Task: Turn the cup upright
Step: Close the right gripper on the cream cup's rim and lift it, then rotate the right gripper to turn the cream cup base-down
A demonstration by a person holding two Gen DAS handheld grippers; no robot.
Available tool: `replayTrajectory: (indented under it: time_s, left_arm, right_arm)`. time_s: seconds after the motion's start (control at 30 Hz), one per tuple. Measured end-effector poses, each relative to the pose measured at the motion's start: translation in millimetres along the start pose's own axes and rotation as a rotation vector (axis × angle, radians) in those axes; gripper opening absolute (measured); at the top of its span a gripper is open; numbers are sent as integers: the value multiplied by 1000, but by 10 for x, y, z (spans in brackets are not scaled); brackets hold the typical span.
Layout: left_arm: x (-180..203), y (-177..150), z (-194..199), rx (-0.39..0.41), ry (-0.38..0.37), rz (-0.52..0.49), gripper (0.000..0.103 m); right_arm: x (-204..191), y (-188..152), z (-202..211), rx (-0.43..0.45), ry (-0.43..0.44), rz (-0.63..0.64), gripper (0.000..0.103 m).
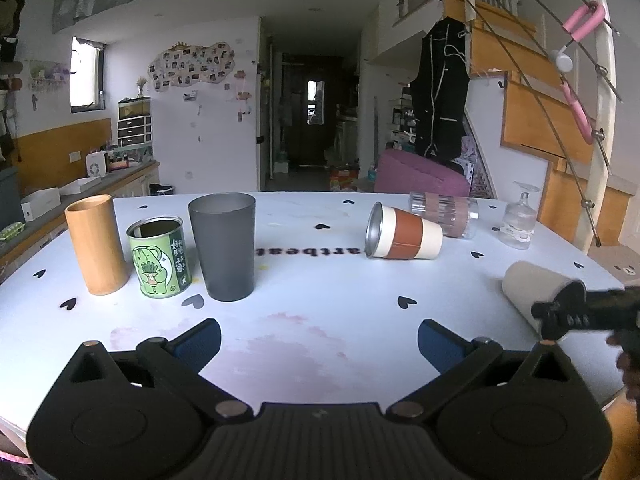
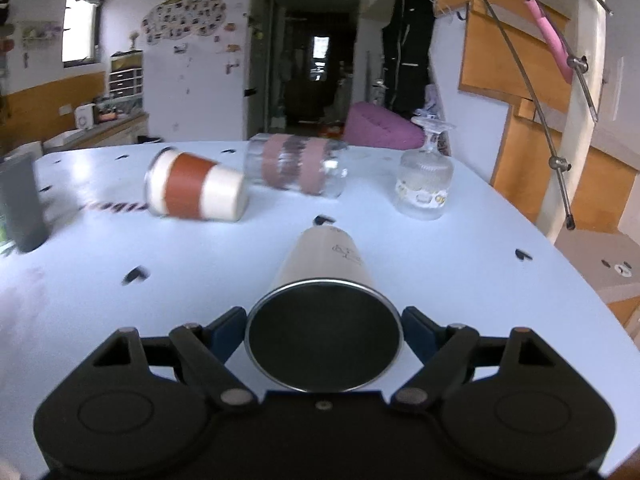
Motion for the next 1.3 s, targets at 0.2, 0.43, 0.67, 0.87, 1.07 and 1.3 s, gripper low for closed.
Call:
replayTrajectory:
  time_s: [0.2, 0.43, 0.67, 0.87, 1.07, 1.3]
  left_arm:
    - [30, -11, -53, -17, -18, 12, 103]
    - [18, 0, -166, -42, -39, 21, 103]
    - [8, 195, -563, -72, -98, 1, 103]
    - [152, 345, -1008, -127, -174, -43, 103]
    - [288, 293, -1308, -212, -234, -63, 103]
    - [233, 89, -1289, -259, -261, -52, 103]
  right_arm:
    - [-289, -280, 344, -33, 116, 27, 85]
    - [-710, -424, 457, -34, 227, 124, 85]
    - [-1138, -632, 653, -55, 434, 271, 85]
    - [-1270, -743, 785, -54, 516, 342, 85]
    - [-1251, -756, 805, -56, 543, 361, 85]
    - [-1112, -717, 732, -51, 505, 343, 93]
Point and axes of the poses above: each gripper's, at about its wrist camera, not at the fingertips, and z roughly against the way its jaws point, x to its right, y to its top, the point moved 8 cm from there along -z, roughly the way its jaws point, and after that the axes turned 15 degrees about -z, right-handed, at the moved point
